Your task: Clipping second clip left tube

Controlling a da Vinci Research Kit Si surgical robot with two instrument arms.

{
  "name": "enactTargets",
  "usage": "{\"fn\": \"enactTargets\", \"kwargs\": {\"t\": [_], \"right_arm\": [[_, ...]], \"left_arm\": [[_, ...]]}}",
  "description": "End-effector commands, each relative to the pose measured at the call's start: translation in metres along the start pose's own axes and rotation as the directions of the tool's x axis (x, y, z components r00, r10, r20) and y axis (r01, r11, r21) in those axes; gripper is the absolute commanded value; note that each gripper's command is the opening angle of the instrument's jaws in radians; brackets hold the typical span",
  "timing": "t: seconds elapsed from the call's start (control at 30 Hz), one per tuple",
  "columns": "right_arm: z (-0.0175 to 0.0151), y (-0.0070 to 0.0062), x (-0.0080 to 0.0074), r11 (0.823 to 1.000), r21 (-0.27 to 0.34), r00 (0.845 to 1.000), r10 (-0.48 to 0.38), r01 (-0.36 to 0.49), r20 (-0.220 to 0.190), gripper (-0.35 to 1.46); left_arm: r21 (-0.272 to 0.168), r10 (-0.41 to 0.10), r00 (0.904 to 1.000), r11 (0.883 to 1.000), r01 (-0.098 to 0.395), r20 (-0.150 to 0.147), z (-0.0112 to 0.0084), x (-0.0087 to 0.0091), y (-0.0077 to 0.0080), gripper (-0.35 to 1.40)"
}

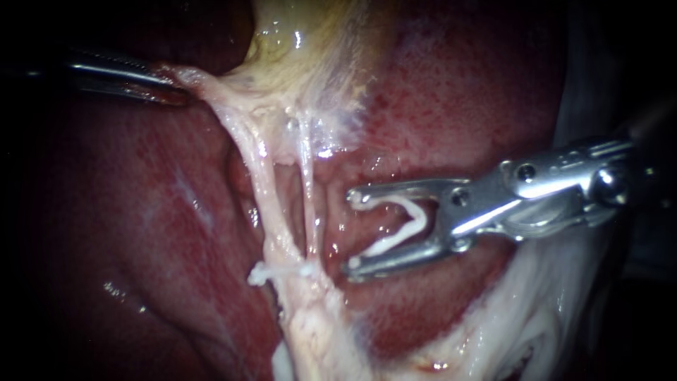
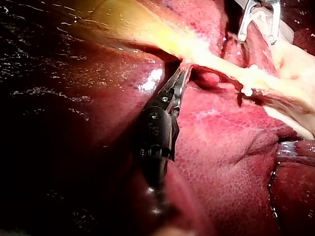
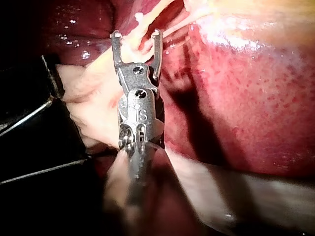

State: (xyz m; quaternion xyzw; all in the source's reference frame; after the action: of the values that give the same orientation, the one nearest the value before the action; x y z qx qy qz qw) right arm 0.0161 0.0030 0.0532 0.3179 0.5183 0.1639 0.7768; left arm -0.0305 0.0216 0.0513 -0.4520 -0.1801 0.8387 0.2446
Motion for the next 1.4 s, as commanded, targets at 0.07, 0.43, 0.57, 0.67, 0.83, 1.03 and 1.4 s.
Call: {"fn": "enactTargets", "kwargs": {"t": [0.07,0.43,0.57,0.67,0.83,1.03,1.4], "right_arm": [[0.0012,0.0003,-0.0005,0.999,0.017,0.999,0.035,-0.035,-0.015,0.50],[0.0049,0.0030,-0.0046,0.987,0.068,0.989,0.147,-0.145,-0.022,0.50],[0.0052,0.0039,-0.0052,0.985,0.067,0.987,0.162,-0.160,-0.022,0.50],[0.0054,0.0042,-0.0054,0.983,0.077,0.985,0.172,-0.170,-0.021,0.50],[0.0061,0.0043,-0.0054,0.979,0.105,0.984,0.178,-0.175,-0.019,0.50],[0.0072,0.0045,-0.0056,0.977,0.116,0.983,0.183,-0.180,-0.018,0.50],[0.0095,0.0045,-0.0047,0.968,0.129,0.974,0.222,-0.214,-0.049,0.50]], "left_arm": [[0.001,-0.001,1.0000,1.000,0.001,0.001,0.0001,-0.0001,0.0001,-0.35],[0.001,0.000,1.0000,1.000,0.000,0.001,0.0001,-0.0001,0.0000,-0.35],[0.002,0.000,1.0000,1.000,0.000,0.001,0.0002,-0.0001,0.0000,-0.35],[0.002,0.000,1.0000,1.000,0.000,0.001,0.0002,-0.0001,0.0000,-0.35],[0.002,0.000,1.0000,1.000,0.000,0.001,0.0002,-0.0002,0.0000,-0.35],[0.002,0.000,1.0000,1.000,0.000,0.001,0.0002,-0.0002,0.0000,-0.35],[0.002,0.000,1.0000,1.000,0.000,0.001,0.0003,-0.0002,-0.0001,-0.35]]}}
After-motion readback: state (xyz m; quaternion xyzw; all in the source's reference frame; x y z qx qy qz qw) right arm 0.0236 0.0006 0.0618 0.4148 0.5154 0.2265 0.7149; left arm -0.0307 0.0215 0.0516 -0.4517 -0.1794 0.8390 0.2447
